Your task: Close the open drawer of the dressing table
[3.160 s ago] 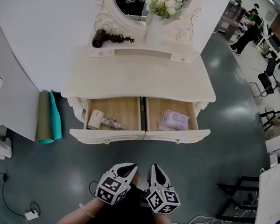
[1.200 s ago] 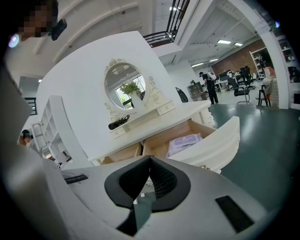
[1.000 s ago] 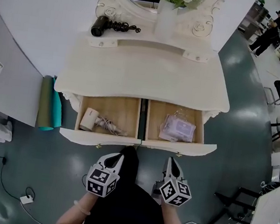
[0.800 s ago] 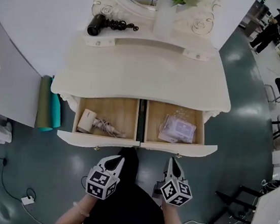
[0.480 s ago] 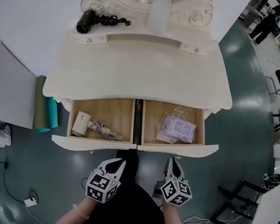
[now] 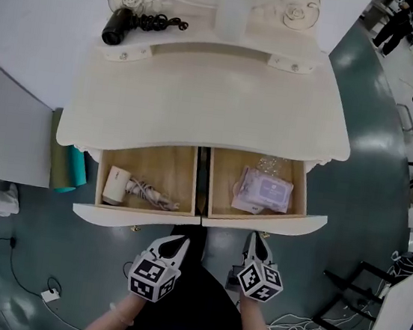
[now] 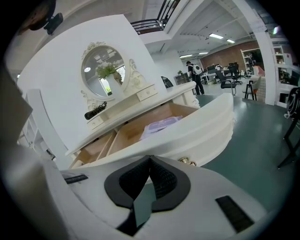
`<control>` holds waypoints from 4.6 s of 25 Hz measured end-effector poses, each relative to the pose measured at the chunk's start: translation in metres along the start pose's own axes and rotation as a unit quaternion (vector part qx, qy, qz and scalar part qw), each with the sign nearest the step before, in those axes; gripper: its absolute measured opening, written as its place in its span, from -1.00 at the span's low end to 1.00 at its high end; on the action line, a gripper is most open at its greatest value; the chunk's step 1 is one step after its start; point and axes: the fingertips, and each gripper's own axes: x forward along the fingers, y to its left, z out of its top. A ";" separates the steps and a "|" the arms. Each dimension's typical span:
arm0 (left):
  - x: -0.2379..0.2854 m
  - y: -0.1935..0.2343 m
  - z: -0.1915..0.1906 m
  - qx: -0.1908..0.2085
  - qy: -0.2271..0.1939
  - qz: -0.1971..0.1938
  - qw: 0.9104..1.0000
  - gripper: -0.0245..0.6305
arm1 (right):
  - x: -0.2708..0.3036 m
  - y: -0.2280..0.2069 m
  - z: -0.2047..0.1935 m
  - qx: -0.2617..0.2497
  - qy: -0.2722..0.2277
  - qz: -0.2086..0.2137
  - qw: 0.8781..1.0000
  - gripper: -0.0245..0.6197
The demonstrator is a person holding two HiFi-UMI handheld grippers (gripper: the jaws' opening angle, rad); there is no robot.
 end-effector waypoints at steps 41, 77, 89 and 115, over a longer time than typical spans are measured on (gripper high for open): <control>-0.014 0.031 0.030 -0.023 -0.028 0.006 0.999 -0.86 | 0.051 0.010 0.027 -0.018 0.006 -0.013 1.000 -0.84; -0.017 0.044 0.037 -0.048 -0.033 0.003 0.998 -0.86 | 0.111 0.025 0.063 -0.020 -0.024 -0.005 1.000 -0.84; -0.020 0.048 0.044 -0.054 -0.045 0.007 0.997 -0.86 | 0.133 0.030 0.077 -0.029 -0.038 0.001 0.999 -0.84; -0.003 0.056 0.089 -0.058 -0.053 0.016 0.997 -0.86 | 0.177 0.042 0.101 -0.054 -0.066 0.020 0.996 -0.84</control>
